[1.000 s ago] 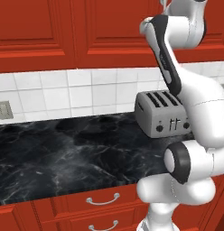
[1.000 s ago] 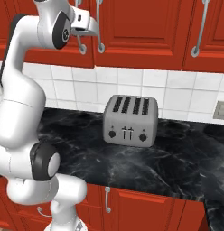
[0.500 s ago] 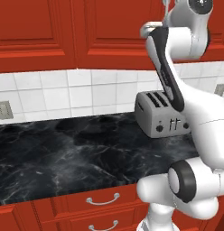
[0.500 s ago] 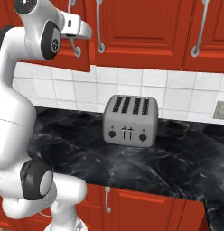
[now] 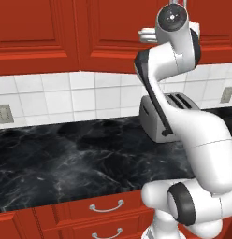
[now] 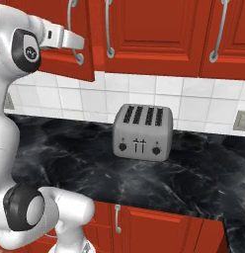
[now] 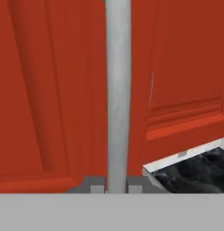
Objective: Open the cabinet, pick the kettle from the cabinet, and place it in the sink.
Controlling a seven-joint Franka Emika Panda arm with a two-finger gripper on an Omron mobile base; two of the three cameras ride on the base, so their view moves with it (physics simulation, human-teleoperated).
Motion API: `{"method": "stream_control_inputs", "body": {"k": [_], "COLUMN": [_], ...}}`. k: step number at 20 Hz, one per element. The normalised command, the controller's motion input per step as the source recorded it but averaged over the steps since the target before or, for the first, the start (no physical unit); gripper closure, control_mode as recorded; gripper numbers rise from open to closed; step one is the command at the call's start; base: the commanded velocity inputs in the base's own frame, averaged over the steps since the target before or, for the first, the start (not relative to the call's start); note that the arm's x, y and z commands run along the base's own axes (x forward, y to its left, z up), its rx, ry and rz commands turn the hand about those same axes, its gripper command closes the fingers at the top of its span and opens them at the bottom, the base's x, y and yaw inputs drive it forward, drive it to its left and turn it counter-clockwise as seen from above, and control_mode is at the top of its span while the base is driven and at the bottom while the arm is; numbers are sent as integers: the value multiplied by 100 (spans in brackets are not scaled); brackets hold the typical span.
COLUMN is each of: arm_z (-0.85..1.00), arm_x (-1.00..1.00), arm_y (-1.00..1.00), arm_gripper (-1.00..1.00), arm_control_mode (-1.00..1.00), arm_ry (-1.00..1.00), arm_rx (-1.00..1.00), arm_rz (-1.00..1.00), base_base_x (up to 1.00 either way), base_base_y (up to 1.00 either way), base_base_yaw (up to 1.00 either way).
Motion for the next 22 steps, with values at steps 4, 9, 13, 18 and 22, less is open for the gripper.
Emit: {"method": "stream_control_inputs", "body": {"k": [4,9,13,18,22], "arm_z": [0,1,0,0,-1], "arm_x": [-33,-34,-31,-31,-30], "arm_y": [34,38,44,53,58], "arm_gripper": [100,100,100,100,100], "arm_control_mode": [-100,-100,-100,-100,-100], "arm_ry": [0,0,0,0,-1], "arm_rx": [0,0,0,0,-3], "arm_rz": [-26,-20,-12,-8,-6], "base_base_x": [0,0,0,0,0], "base_base_y": [0,0,0,0,0], "base_base_yaw": [0,0,0,0,0]}}
